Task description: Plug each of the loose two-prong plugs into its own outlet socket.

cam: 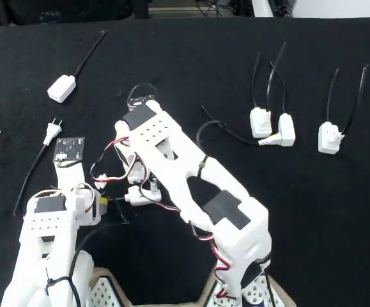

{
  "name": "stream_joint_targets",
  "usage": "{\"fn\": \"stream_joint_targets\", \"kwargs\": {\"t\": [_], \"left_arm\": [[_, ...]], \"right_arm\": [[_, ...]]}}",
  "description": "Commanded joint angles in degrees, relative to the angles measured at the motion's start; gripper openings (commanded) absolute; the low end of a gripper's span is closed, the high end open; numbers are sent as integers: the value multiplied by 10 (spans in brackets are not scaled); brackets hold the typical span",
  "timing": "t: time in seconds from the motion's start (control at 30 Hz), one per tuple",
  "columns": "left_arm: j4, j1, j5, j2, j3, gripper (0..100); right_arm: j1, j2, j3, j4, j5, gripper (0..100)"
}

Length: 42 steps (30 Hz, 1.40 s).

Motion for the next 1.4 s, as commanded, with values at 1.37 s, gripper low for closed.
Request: {"fn": "stream_joint_targets", "kwargs": {"t": [1.37], "left_arm": [[-9,-7,-4,-11,-2,223]], "right_arm": [[-11,-5,-8,5,70,10]]}}
